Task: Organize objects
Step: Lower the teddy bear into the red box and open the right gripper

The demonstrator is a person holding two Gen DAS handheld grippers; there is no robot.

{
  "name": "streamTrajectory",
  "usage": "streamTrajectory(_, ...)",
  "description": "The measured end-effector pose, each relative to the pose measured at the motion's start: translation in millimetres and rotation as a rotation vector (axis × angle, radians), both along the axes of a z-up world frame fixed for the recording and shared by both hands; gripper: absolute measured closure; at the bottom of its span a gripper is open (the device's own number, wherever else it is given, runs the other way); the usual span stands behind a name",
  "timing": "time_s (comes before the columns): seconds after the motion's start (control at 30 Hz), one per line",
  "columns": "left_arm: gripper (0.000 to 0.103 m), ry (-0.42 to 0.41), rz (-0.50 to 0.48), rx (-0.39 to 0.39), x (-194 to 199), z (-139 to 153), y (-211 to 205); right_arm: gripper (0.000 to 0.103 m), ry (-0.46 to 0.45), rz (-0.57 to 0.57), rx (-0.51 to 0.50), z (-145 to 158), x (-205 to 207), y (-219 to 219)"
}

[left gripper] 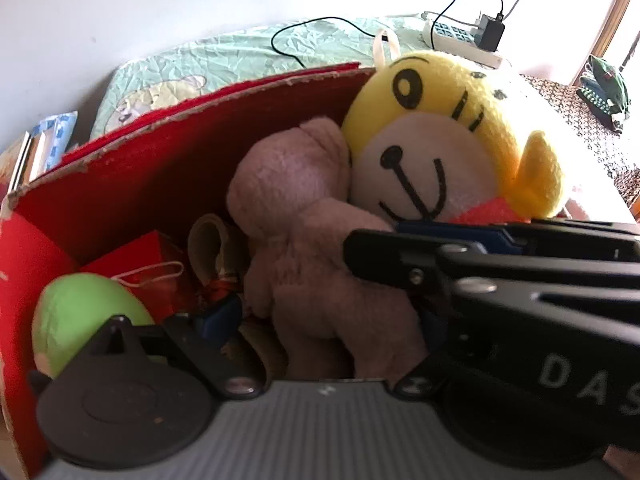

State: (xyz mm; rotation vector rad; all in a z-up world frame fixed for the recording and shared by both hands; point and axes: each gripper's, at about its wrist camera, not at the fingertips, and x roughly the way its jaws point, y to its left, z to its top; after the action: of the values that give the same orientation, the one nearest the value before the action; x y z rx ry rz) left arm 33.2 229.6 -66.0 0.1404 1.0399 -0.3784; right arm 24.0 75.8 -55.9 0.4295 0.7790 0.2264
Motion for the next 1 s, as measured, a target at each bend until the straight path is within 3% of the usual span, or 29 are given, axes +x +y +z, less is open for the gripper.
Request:
streamTrajectory(0.17,0.008,-0.052,0.016,0.059,-3.6,2.6,-6.0,0.079,-0.007,-0.018,0.023,2.4,-6.7,-5.0)
streamTrajectory(0.4,0.007,-0.080,0.055,0.093,-5.4,8.3,-6.4,0.078,-0.019,-0.042,0.053,6.5,-18.0,-12.9)
streamTrajectory(0.6,0.006,-0.137,0.078,0.167,-15.2,20.1,-10.0,0.077,-0.037,-0.059,0.092,10.1,-29.8,-20.5)
streamTrajectory(0.83,0.005,-0.142,0.108,0.160,-24.4,30.8,-5.7,0.076,-0.094,-0.082,0.123,16.0,-46.5,-22.6)
streamTrajectory(1.0,0.005,-0.152,0.129,0.166,-34.0,38.4,-5.6,0.066,-0.155,-0.120,0.105,15.5,-60.4,-22.2)
